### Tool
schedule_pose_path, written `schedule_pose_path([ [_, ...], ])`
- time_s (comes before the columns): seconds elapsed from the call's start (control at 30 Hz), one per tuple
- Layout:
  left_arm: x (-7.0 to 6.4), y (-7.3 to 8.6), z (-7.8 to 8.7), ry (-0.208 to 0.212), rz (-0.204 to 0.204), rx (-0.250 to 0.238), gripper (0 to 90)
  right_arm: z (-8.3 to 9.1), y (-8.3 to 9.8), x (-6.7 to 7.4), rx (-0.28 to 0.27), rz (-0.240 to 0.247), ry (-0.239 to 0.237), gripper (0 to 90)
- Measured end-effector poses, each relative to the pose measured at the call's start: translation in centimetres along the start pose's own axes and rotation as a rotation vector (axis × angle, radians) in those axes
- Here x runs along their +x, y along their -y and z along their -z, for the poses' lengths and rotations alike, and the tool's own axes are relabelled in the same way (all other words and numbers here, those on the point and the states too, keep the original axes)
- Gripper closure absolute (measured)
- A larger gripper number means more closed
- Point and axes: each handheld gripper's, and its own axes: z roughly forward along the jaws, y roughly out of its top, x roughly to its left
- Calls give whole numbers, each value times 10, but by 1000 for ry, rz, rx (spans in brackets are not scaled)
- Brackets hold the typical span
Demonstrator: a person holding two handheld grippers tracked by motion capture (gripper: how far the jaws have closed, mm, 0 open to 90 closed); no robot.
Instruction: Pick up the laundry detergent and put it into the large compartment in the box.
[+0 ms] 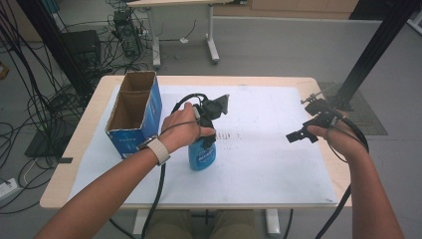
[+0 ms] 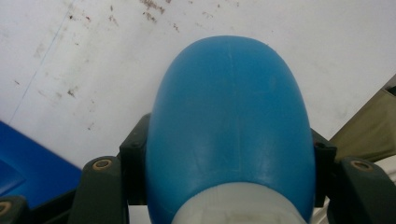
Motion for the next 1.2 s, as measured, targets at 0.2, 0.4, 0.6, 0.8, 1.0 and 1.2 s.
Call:
schedule_pose_path([
  [0.2,0,0,0,0,-1,-1,382,-1,-1,0,-2,2,-2,80],
  [0.4,0,0,0,0,-1,0,382,-1,-1,0,0,2,-2,80],
  [0.6,0,0,0,0,-1,0,382,-2,-2,0,0,2,-2,80],
  [0.8,0,0,0,0,0,-1,382,-2,-3,1,1,3,-2,80],
  [1.0,0,1,0,0,1,-3,382,-1,-2,2,-1,5,-1,80],
  [1.2,0,1,0,-1,1,-3,382,-1,-2,2,0,1,1,80],
])
